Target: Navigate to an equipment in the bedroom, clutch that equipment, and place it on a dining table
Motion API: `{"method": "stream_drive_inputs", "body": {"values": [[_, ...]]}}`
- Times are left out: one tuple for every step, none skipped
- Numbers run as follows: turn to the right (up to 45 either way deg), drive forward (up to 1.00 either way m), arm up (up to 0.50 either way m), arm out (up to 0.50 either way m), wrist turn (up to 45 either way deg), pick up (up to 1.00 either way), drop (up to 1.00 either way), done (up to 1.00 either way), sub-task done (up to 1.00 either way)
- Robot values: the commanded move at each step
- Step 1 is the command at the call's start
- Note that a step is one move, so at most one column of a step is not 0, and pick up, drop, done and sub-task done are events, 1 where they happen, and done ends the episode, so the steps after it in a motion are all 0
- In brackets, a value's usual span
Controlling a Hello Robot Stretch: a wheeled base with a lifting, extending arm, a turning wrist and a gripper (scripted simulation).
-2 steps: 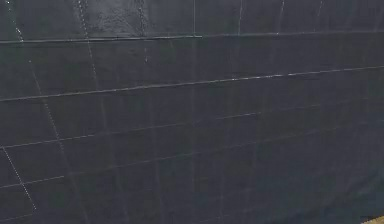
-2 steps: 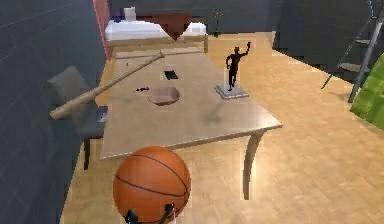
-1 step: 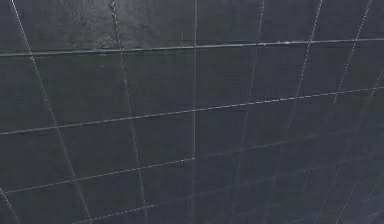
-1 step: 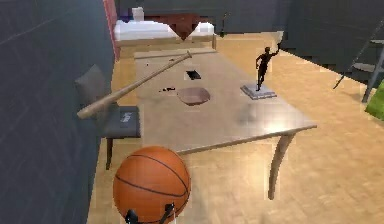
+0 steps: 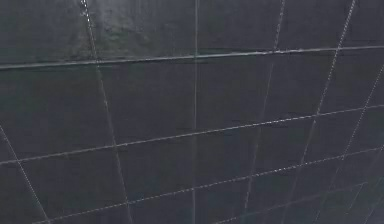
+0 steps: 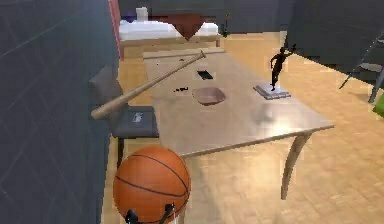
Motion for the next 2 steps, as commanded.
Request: {"method": "stream_drive_inputs", "body": {"values": [[45.0,0.00,0.00,0.00,0.0,0.00,0.00,0.00,0.00],[45.0,0.00,0.00,0.00,0.0,0.00,0.00,0.00,0.00]]}}
